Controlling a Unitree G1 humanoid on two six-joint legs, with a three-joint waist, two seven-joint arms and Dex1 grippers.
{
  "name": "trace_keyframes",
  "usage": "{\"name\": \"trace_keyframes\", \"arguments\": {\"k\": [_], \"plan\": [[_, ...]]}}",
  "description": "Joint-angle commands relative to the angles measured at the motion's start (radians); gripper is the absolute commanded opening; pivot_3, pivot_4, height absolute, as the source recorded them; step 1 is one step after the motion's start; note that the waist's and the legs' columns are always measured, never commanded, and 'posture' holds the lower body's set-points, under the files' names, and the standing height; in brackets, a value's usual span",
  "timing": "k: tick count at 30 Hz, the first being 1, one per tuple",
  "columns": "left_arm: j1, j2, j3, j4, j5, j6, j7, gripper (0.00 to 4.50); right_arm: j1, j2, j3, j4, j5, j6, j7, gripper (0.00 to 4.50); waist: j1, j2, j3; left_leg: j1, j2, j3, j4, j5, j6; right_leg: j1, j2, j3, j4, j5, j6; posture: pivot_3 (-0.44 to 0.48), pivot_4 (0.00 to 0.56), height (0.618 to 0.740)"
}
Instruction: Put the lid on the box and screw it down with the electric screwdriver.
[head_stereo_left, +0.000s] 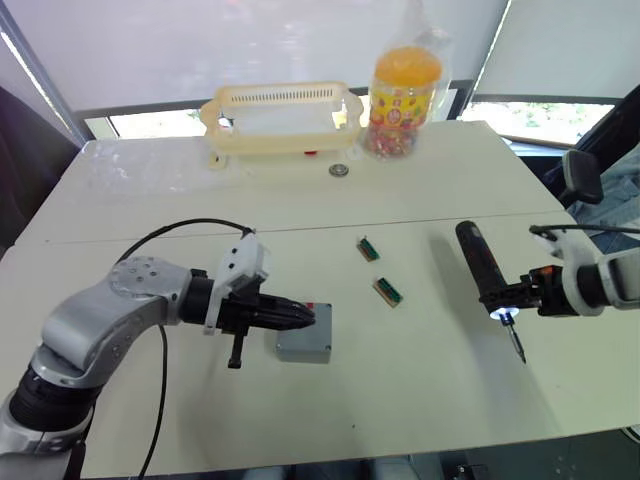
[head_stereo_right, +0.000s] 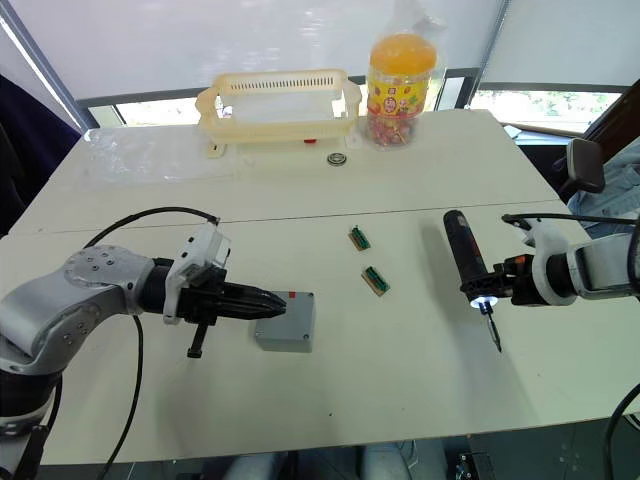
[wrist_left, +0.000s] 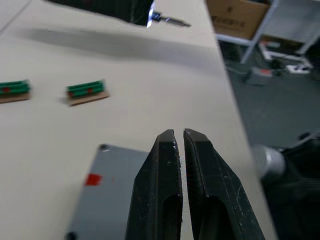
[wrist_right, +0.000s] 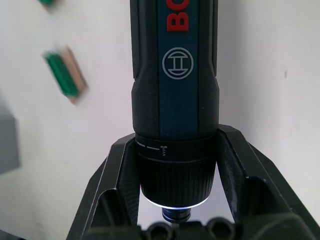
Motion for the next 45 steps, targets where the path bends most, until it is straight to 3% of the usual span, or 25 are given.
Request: {"name": "trace_keyframes", "arguments": {"k": [1,5,9,11,14,17,21,25,28,34,38,45], "plan": [[-0.016,0.002,0.012,-0.047,-0.019,0.002,0.03,0.26,-0.021,-0.021,0.003,-0.017,-0.033,0.007,0.037,1.74,0.001,0.0,0.0,0.0,0.0,0.0,0.002,0.0,0.0,0.001,0.0,0.0,0.0,0.0,0.0,0.0,0.15,0.74],[0.005,-0.003,0.0,-0.041,-0.002,-0.007,0.066,0.26,-0.017,0.003,0.018,-0.003,-0.101,0.007,0.055,1.74,0.001,0.0,0.0,0.0,-0.001,0.0,0.005,0.0,0.0,0.002,0.0,0.0,0.001,0.001,0.001,0.0,0.15,0.74],[0.044,0.004,0.013,-0.029,0.001,-0.01,0.085,0.26,-0.009,0.022,0.016,-0.031,-0.181,0.006,0.082,3.69,-0.001,0.0,0.0,0.001,-0.001,0.001,0.006,0.0,0.0,0.002,0.0,0.001,0.003,0.001,0.001,0.0,0.15,0.74],[0.068,0.007,0.027,-0.013,0.007,-0.016,0.097,0.26,-0.013,0.029,0.003,-0.034,-0.209,0.006,0.098,4.44,0.0,0.0,0.0,0.001,-0.001,0.001,0.007,0.0,0.0,0.002,0.001,0.001,0.004,0.001,0.001,0.0,0.15,0.74],[0.094,-0.005,0.057,0.021,0.011,-0.025,0.128,0.26,-0.011,0.032,-0.016,-0.057,-0.262,-0.024,0.121,4.44,0.001,0.0,0.0,0.001,-0.001,0.001,0.011,0.0,0.0,0.002,0.001,0.001,0.007,0.001,0.001,0.0,0.15,0.74],[0.112,-0.054,0.135,0.101,0.028,-0.041,0.235,0.26,-0.026,0.017,-0.019,-0.124,-0.388,-0.282,0.217,4.44,0.001,0.0,0.0,0.003,-0.001,0.002,0.014,0.0,0.0,0.002,0.0,0.003,0.012,0.001,0.001,0.0,0.15,0.74],[0.157,-0.1,0.211,0.138,0.051,-0.048,0.345,0.26,-0.04,0.122,-0.137,-0.224,-0.354,-0.421,0.295,4.44,-0.007,0.0,0.0,0.005,-0.001,0.002,0.015,0.001,-0.001,0.003,0.001,0.003,0.016,0.001,0.0,0.0,0.15,0.74],[0.308,-0.153,0.235,0.075,0.088,-0.06,0.45,0.26,0.213,0.274,-0.08,-0.644,-0.375,-0.593,0.333,4.44,-0.002,-0.006,-0.005,0.006,0.002,-0.001,0.012,0.0,0.0,0.003,0.004,0.003,0.018,0.001,0.0,0.0,0.15,0.74],[0.389,-0.179,0.239,0.04,0.1,-0.069,0.486,0.26,0.331,0.346,0.018,-0.773,-0.492,-0.716,0.329,4.44,0.007,-0.006,-0.004,0.002,0.002,-0.006,0.011,0.0,-0.001,-0.001,0.003,0.003,0.018,0.001,-0.001,0.0,0.15,0.74],[0.508,-0.195,0.187,-0.01,0.151,-0.106,0.507,0.26,0.412,0.482,0.21,-0.706,-0.745,-0.907,0.291,4.44,0.02,-0.008,-0.005,0.01,-0.003,-0.003,0.016,0.002,-0.004,0.012,-0.003,0.005,0.01,0.003,-0.003,0.0,0.15,0.74],[0.487,-0.205,0.111,0.023,0.199,-0.144,0.493,0.26,0.393,0.54,0.275,-0.636,-0.847,-0.964,0.294,4.44,0.023,-0.008,-0.005,0.019,-0.001,-0.003,0.015,0.002,-0.004,0.019,-0.001,0.004,0.012,0.003,-0.004,0.0,0.15,0.74],[0.398,-0.207,0.022,0.119,0.259,-0.206,0.439,0.26,0.391,0.586,0.337,-0.595,-0.964,-0.986,0.311,4.44,0.015,-0.008,-0.005,0.02,-0.001,-0.003,0.014,0.002,-0.004,0.017,0.001,0.004,0.016,0.003,-0.004,0.0,0.15,0.74]]}}
